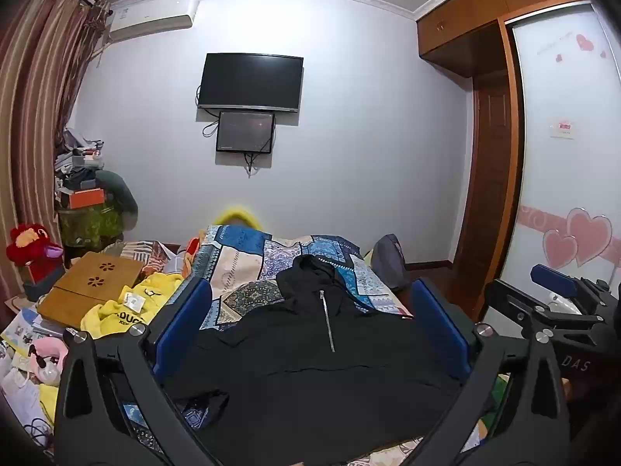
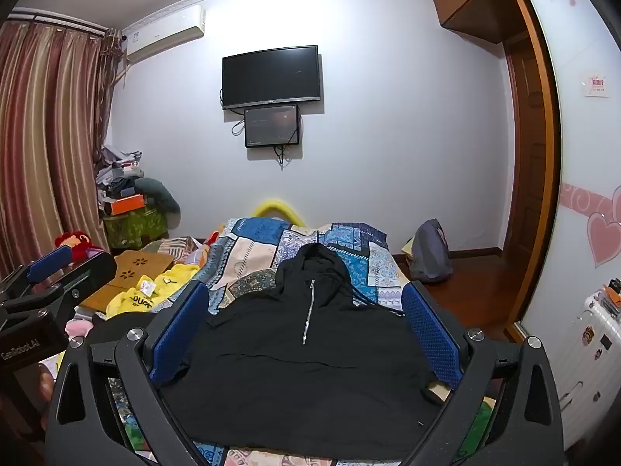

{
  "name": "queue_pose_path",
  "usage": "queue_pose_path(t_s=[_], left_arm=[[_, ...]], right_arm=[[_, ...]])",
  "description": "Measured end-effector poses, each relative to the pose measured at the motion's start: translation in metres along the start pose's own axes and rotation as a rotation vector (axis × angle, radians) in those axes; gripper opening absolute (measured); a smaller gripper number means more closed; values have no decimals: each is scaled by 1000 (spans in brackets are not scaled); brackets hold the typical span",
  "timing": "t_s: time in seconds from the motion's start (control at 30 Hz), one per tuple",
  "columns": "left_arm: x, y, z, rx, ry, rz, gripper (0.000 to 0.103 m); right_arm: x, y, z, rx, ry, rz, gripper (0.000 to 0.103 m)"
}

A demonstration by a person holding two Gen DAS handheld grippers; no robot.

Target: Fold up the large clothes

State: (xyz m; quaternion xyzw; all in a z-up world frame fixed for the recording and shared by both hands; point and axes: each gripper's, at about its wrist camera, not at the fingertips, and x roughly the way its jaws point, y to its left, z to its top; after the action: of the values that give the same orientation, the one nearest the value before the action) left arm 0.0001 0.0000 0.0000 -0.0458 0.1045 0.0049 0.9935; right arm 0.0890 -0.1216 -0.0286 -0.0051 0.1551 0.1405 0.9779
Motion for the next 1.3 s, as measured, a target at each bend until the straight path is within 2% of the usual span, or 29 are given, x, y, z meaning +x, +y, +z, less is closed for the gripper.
queue_pose_path(t_s=[1.3], left_arm=[[3, 12, -4, -19, 37, 15, 103]], right_arm=[[8, 2, -2, -8, 30, 6, 99]])
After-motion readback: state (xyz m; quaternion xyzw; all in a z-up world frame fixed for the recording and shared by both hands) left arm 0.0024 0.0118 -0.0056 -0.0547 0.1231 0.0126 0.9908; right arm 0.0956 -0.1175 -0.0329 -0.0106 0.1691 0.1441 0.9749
